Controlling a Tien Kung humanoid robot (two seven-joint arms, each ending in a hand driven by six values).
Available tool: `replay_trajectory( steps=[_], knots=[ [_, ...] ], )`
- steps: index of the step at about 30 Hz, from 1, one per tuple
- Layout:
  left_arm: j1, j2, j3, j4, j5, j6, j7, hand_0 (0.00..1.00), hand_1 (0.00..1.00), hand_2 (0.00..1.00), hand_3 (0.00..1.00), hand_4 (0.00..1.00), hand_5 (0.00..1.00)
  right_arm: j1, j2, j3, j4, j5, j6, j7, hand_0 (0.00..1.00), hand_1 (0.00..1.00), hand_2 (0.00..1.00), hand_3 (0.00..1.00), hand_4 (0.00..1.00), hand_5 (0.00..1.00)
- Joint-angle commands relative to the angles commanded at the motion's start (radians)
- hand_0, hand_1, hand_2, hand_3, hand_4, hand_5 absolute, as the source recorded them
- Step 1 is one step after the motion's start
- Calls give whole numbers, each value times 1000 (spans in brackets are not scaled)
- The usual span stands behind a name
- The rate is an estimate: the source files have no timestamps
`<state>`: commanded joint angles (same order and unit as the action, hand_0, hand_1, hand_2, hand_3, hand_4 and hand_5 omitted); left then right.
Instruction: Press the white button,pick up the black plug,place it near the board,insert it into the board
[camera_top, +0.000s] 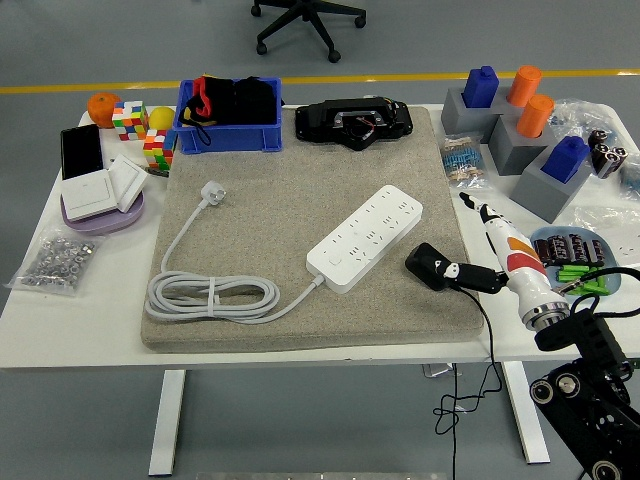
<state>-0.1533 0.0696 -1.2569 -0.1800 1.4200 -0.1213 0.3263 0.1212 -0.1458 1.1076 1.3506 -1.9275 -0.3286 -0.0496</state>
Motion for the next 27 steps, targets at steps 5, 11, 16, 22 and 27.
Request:
replay_trajectory(
  steps=[5, 11, 16, 22, 27],
  knots=[
    [2, 2, -6, 0, 8, -1, 2, 686, 680, 664, 691, 615, 137, -6, -1, -22, -11, 13, 9, -12, 965, 948, 902, 958, 998, 459],
    [1, 5, -6, 0, 12, -2, 3, 686, 683, 664, 692, 615, 138, 2, -2, -45, -55, 24, -13, -4, 958, 921, 865, 948, 998, 448],
    [-4, 3, 12, 0, -4, -2, 0, 686, 680, 665, 691, 615, 137, 18, 1, -54, -111, 34, -25, 10, 954, 887, 831, 935, 998, 437],
    [-3, 4, 8, 0, 6, -4, 3, 687, 681, 665, 691, 615, 138, 45, 18, -58, -172, 42, -48, 31, 934, 846, 784, 923, 998, 400],
    [0, 6, 4, 0, 12, -4, 4, 687, 681, 665, 691, 615, 138, 50, 32, -64, -192, 44, -69, 42, 934, 846, 784, 923, 998, 400]
  ],
)
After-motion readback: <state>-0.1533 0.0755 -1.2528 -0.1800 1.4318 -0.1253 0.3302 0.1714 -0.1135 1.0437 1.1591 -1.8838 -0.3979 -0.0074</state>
